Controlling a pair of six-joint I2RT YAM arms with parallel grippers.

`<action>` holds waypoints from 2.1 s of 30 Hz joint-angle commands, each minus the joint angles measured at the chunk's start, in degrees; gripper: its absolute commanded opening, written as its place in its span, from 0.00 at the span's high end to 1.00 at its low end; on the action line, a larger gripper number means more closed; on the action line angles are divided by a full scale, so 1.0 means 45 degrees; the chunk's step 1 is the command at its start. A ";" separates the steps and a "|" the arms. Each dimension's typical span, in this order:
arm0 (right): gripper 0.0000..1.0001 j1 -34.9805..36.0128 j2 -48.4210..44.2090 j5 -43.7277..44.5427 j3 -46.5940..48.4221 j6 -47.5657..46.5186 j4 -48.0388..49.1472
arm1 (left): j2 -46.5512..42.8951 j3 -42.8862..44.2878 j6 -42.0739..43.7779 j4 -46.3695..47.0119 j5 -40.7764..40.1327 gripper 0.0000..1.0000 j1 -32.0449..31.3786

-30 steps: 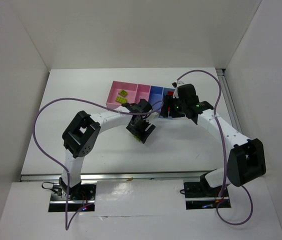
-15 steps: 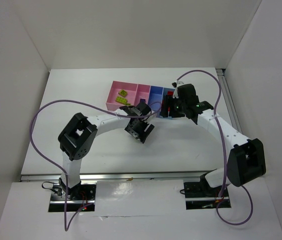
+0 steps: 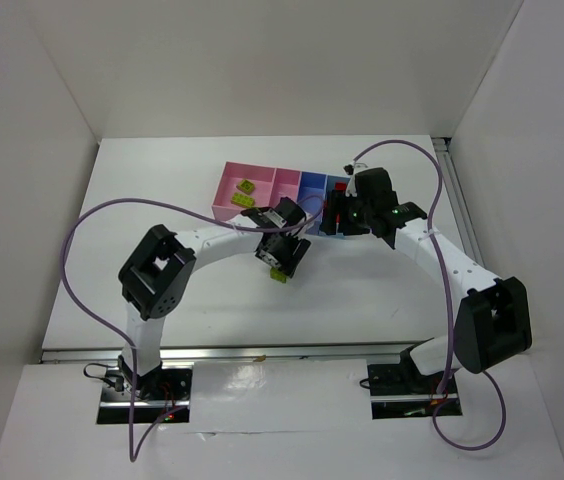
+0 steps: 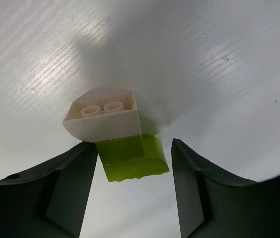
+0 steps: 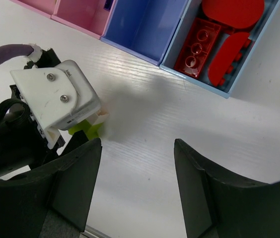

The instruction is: Sort the legos into containers by color

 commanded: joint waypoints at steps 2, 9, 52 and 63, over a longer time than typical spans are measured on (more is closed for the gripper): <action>0.33 -0.0056 -0.0201 -0.0012 -0.0077 -0.0134 0.0277 | 0.0204 0.0445 -0.0362 0.0186 -0.0387 0.29 -0.0029; 0.33 -0.0056 -0.0084 -0.0130 -0.0077 -0.0134 0.0277 | 0.0204 0.0445 -0.0362 0.0068 -0.0623 0.43 -0.0029; 0.27 -0.0468 0.3236 -1.0481 -0.0819 0.4066 0.3656 | -0.1788 0.2379 0.2294 -0.1924 0.7347 1.00 0.2100; 0.83 -0.0563 0.2925 -1.0110 -0.1307 0.4942 0.4787 | -0.1788 0.2555 0.2294 -0.1924 0.6918 1.00 0.2100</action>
